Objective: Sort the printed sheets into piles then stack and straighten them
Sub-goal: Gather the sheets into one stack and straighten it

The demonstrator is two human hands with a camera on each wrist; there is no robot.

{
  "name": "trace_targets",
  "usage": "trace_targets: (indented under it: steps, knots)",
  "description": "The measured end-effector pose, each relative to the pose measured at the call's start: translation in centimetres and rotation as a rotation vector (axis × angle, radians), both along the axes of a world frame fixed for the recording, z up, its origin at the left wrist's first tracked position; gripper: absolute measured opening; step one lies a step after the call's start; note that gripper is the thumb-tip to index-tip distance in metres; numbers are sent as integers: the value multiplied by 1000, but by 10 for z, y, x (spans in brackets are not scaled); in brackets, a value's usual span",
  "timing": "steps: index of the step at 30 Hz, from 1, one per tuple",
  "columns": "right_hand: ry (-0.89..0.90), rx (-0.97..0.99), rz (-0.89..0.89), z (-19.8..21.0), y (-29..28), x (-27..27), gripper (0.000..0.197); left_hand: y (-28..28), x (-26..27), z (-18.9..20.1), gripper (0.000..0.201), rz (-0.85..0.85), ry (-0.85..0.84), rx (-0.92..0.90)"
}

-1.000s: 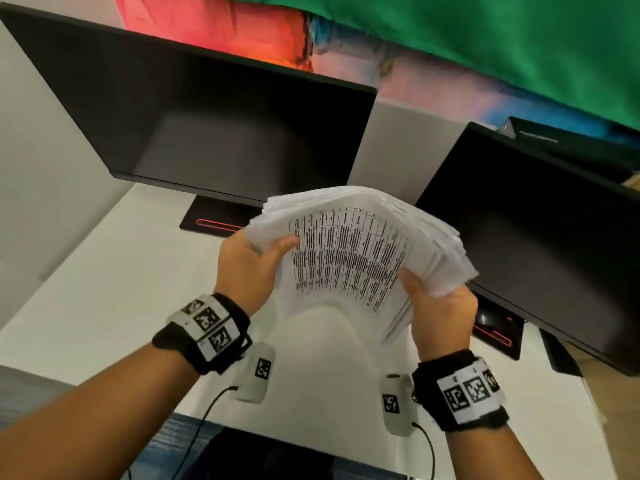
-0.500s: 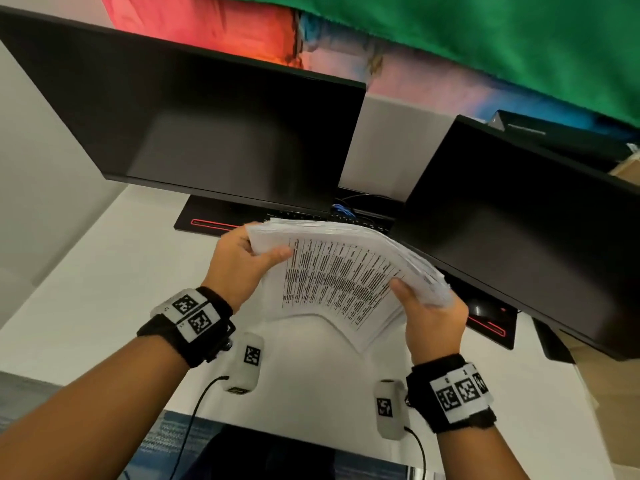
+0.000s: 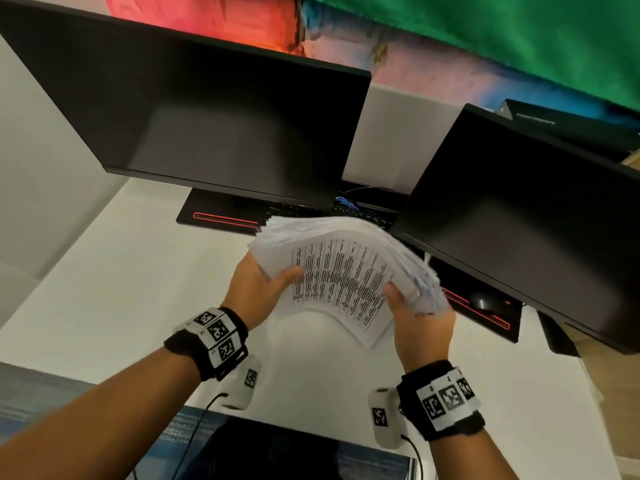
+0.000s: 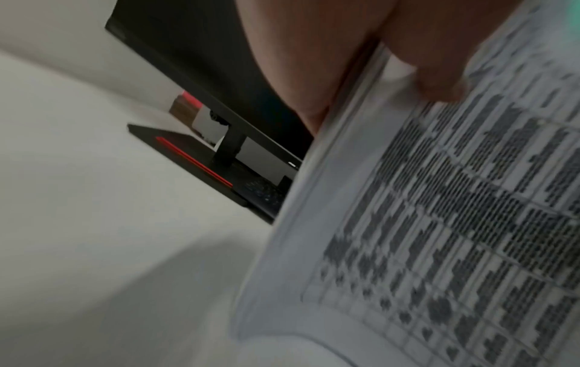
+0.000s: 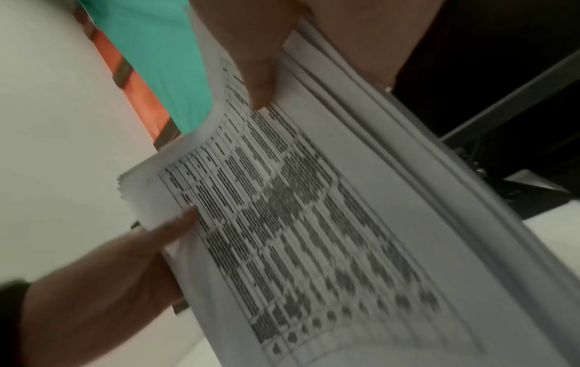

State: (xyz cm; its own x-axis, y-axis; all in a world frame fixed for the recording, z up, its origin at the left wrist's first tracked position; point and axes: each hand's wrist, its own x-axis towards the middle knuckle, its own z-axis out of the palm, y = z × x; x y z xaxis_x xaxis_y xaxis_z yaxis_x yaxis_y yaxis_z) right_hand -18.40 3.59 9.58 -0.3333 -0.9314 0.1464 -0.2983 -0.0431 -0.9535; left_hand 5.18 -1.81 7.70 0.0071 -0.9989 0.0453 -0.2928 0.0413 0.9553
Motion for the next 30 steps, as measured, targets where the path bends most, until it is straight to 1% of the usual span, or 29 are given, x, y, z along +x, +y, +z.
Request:
trace_targets:
  steps: [2, 4, 6, 8, 10, 13, 14, 16, 17, 19, 20, 22, 28, 30]
  knots:
    - [-101, -8, -31, -5, 1, 0, 44, -1, 5, -3, 71, -52, 110, 35]
    - [-192, -20, -67, -3, -1, -3, 51, -5, 1, 6, 79, -63, 220, -11]
    - [-278, -65, -77, 2, -2, -5, 58, -8, -5, 17, 72, -23, 253, -82]
    - [-354, -105, -104, 9, -3, -7, 60, -12, -11, 26, 55, 64, 261, -136]
    - [-334, -153, -118, 13, -4, -7, 54, -17, -15, 29, 39, 136, 274, -157]
    - [-140, -243, -106, 18, -7, -5, 35, -20, -20, 32, 24, 143, 258, -173]
    - [-70, -268, -95, 19, -8, -5, 32, -21, -20, 33, 20, 138, 251, -175]
    - [37, -302, -84, 17, -9, -7, 28, -21, -21, 34, 19, 135, 247, -182]
    - [60, -309, -97, 16, -9, -8, 26, -21, -21, 35, 19, 136, 245, -189]
    - [14, -311, -150, 15, -9, -7, 28, -21, -22, 36, 20, 143, 231, -203]
    - [-58, -307, -172, 15, -9, -6, 28, -21, -22, 36, 19, 145, 223, -204]
    - [-168, -283, -191, 17, -9, -3, 23, -21, -25, 37, 17, 133, 214, -203]
    - [-156, -234, -259, 19, -15, -2, 16, -25, -26, 41, 20, 158, 213, -210]
    - [-118, -216, -263, 19, -16, -2, 15, -28, -26, 40, 16, 171, 239, -185]
